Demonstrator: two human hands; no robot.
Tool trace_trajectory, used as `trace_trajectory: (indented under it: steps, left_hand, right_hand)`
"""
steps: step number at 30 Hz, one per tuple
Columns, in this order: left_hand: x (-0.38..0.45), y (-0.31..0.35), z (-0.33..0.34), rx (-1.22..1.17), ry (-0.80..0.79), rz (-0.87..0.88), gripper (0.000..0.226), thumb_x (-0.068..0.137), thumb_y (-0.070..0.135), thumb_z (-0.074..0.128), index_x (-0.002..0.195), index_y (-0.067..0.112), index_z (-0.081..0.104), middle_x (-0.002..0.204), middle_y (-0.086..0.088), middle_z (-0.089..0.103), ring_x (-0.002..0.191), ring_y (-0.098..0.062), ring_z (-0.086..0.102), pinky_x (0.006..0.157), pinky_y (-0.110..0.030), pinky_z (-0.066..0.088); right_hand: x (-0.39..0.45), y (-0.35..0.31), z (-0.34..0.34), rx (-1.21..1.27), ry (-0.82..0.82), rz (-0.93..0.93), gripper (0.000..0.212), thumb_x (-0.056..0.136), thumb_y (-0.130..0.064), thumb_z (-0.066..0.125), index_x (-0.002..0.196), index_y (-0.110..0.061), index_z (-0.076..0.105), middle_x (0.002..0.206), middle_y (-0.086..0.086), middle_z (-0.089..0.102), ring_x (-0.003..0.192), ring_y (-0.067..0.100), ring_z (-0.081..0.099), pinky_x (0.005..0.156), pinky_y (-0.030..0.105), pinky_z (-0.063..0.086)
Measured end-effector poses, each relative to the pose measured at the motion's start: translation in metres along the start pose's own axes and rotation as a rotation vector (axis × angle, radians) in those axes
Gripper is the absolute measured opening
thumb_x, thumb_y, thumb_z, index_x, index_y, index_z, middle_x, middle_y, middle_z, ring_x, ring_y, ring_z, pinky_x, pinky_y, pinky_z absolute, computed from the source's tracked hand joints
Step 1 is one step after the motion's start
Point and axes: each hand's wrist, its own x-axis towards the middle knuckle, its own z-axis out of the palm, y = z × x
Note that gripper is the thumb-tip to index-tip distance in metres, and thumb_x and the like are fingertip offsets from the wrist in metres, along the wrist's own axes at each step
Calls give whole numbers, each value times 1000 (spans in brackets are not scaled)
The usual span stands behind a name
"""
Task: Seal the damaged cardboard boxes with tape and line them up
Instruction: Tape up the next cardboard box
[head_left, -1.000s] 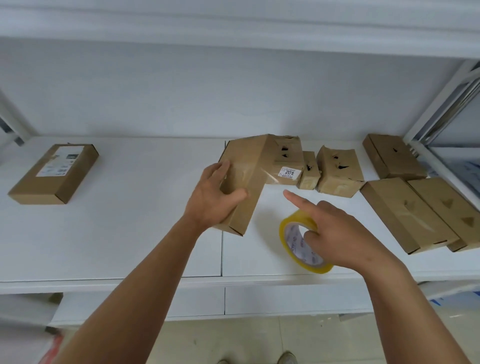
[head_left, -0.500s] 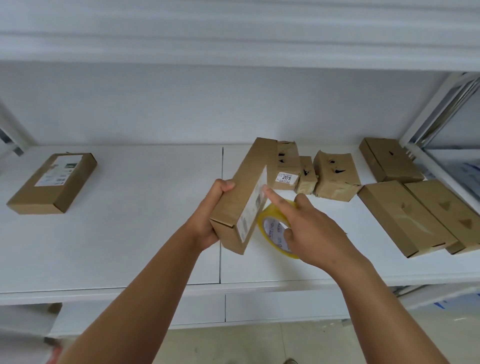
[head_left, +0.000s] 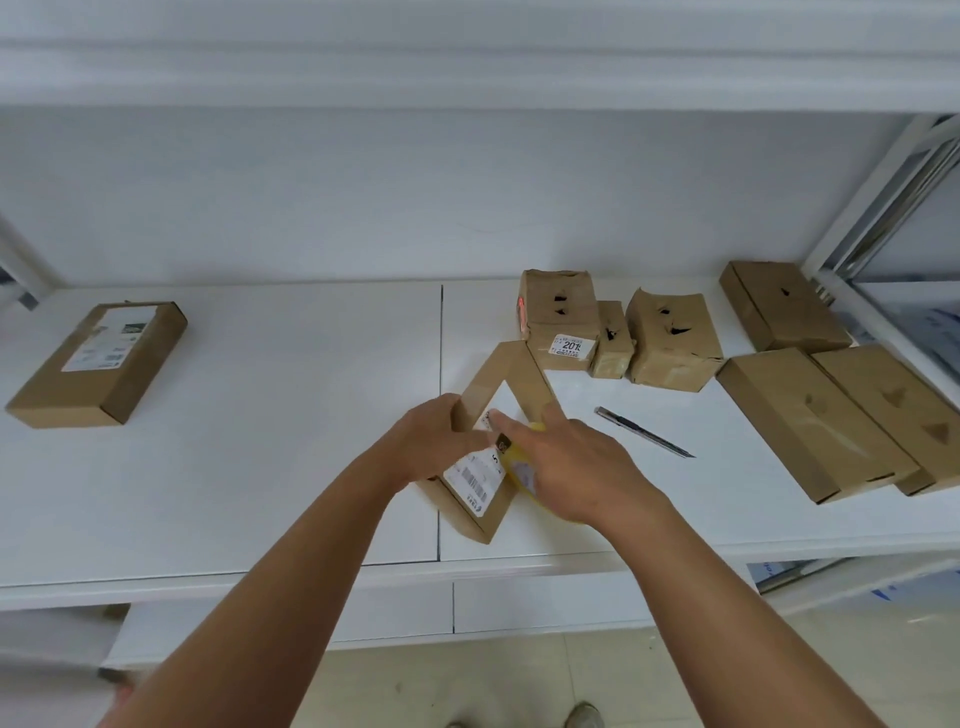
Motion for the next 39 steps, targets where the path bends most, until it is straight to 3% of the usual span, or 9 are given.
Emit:
trace_trajectory:
  steps: [3,7,11,15,17,22,30,34,39]
  left_hand:
    - [4,-6,0,-11,58,32,34,87,37,69,66,30,43,73,9,59,69,-12,62,54,-21,38]
    - [5,-13,-2,-102,84,13,27,88,35,70,68,24,56,82,6,73,75,-12,72,55,-18,47]
    - [7,-25,-10,-292,146,-52,34,87,30,72,98,-1,63,87,-2,76,79,-20,74,69,-30,55]
    - [9,-29,-22,-592,198,-87,21,86,20,73,99,3,73,94,-15,76,84,-32,74,75,-37,59]
    - [12,-35,-46,-783,288,-100,27,86,17,73,106,-1,72,100,-22,74,91,-37,72,80,-44,60]
    - [4,-60,-101,-1091,85,-105,47,89,25,66,131,4,60,126,-17,66,110,-31,68,76,-39,60]
    - [5,-51,-79,-1499,-32,-46,34,91,24,56,111,2,73,114,-12,72,94,-22,73,73,-37,61]
    - [10,-44,-55,-1649,-105,-85,41,98,27,48,119,-2,66,115,-16,70,100,-28,71,80,-43,60]
    - [14,-29,-13,-1538,-175,-71,38,92,19,46,109,-1,73,116,-20,67,113,-33,60,110,-42,42]
  right_hand:
    - [4,3,5,30,22,7,58,99,-41,44,147,-51,12,132,4,38,108,28,52,70,35,41]
    - [-4,20,12,282,122,54,72,77,-61,37,143,-53,8,103,-7,39,93,22,54,59,30,36]
    - [-20,33,26,729,225,76,79,86,-34,60,151,-48,17,144,-10,43,128,12,45,98,34,44]
    - [-24,32,3,364,318,-34,63,83,-50,35,142,-59,14,101,-8,44,81,18,48,66,33,40]
    - [-30,44,-12,158,320,-30,62,81,-56,24,142,-59,16,94,-8,39,69,18,38,65,31,30]
    - [-45,81,-12,21,120,92,73,89,-23,43,148,-58,17,90,-12,29,71,12,35,59,23,24]
    - [-31,61,-2,211,179,54,87,91,-14,48,142,-67,3,102,-9,33,88,8,40,68,32,45]
    - [-21,43,7,255,147,26,84,91,-17,50,144,-64,4,100,-5,34,91,16,44,72,39,50]
    - [-8,22,14,233,132,2,78,94,-24,53,149,-57,9,96,-6,30,84,13,38,66,33,46]
